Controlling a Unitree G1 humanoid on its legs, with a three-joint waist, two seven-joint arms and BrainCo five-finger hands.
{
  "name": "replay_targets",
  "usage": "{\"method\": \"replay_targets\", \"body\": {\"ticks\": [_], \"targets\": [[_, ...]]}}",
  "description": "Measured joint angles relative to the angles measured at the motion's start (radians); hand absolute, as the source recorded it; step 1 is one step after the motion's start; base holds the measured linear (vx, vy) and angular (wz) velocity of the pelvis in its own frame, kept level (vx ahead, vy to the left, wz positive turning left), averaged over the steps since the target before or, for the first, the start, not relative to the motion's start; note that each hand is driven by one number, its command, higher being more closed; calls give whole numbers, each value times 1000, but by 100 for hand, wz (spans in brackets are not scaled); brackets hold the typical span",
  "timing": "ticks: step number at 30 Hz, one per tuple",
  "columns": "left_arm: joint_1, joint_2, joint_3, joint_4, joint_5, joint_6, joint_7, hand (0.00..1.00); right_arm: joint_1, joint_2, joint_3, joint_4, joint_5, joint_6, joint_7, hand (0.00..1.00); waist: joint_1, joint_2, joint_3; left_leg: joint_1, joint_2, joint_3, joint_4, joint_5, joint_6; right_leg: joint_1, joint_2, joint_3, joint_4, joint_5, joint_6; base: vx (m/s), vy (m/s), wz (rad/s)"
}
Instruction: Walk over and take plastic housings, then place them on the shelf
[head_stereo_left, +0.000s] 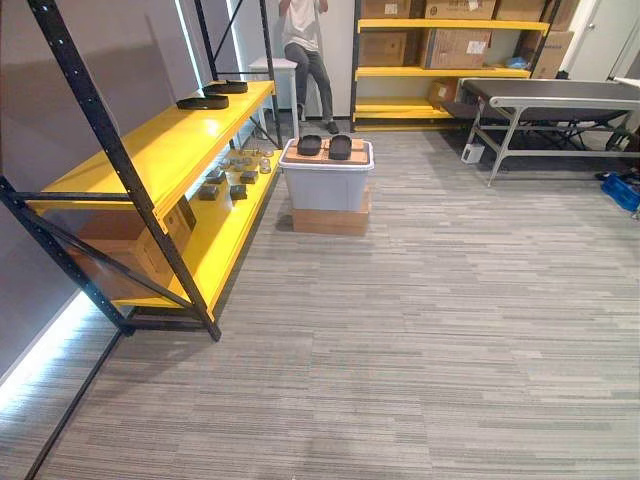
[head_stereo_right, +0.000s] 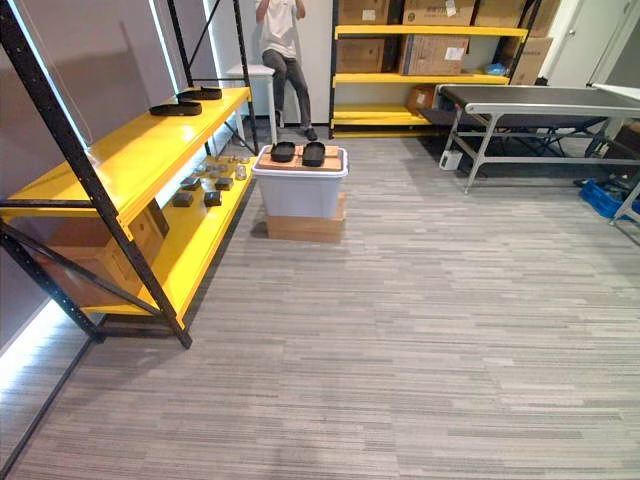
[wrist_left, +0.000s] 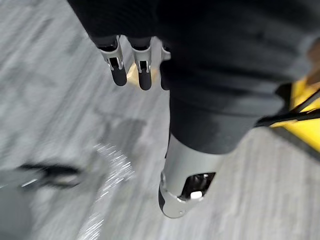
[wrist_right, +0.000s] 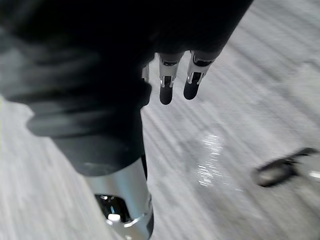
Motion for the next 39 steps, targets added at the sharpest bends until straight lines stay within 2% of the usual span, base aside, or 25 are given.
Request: {"method": "replay_targets", "body": {"ticks": [4,9,16,24,27,30,32,34,35,36,37,39], "targets": [[-16,39,9,1,-35,-8,3,0,-25,-68,1,-6,-1,-1,11,0,-1,1,2,14,0,-1,0,-11,-16,15,-2,-4,0,-18,29,47,-23,3],[-16,38,23,4,-66,-8,-7,0,-34,-76,2,-3,2,-1,23,0,-3,9,15,37,4,-3,4,-21,-32,36,-3,-25,18,-37,58,24,-27,6],[-12,37,24,10,-74,-7,-19,0,-44,-75,1,17,60,-1,35,0,-4,17,19,41,7,-3,28,-35,-54,36,-7,-33,47,-38,57,2,-6,2],[-5,22,24,29,-52,-7,-18,0,-54,-42,-31,54,70,-1,27,0,-9,17,19,46,7,5,41,-36,-52,35,-12,-47,68,-39,54,-31,-12,-2],[17,14,23,29,-53,-6,-17,0,-62,-35,-38,75,68,-1,18,0,-8,17,20,46,7,21,41,-40,-46,28,-11,-28,68,-41,51,-59,-9,-16],[28,3,23,32,-53,-5,-17,0,-64,-26,-38,77,66,0,16,0,-6,18,20,33,7,26,44,-52,-25,12,-9,-20,67,-47,40,-70,-8,-10],[28,-1,23,32,-53,-4,-17,0,-65,-14,-38,77,66,0,16,0,1,17,20,-7,4,29,77,-76,11,-12,-10,-20,68,-53,32,-95,10,-8],[23,-2,18,33,-52,-2,-18,0,-71,-8,-41,77,59,0,16,0,7,21,39,-51,-5,29,125,-123,40,-83,-35,-24,175,-111,34,-90,48,-5],[26,-1,13,34,-51,4,-19,0,-68,-8,-40,74,49,1,17,0,10,22,60,-53,-5,35,141,-141,50,-162,-59,-22,360,-156,67,-77,74,-15],[28,1,13,34,-51,5,-19,0,-66,-4,-40,74,44,2,18,0,18,24,63,-51,-5,41,142,-145,50,-224,-78,-25,487,-168,59,-83,113,-18],[35,12,11,40,-50,9,-19,0,-61,6,-38,73,43,5,18,0,20,26,76,-40,-8,42,141,-150,57,-352,-112,-28,719,-173,41,-20,96,-11],[37,27,1,48,-34,15,-18,0,-61,15,-36,77,38,7,19,0,16,22,97,-8,-4,42,125,-154,64,-443,-108,-21,774,-181,51,78,48,-4]]}}
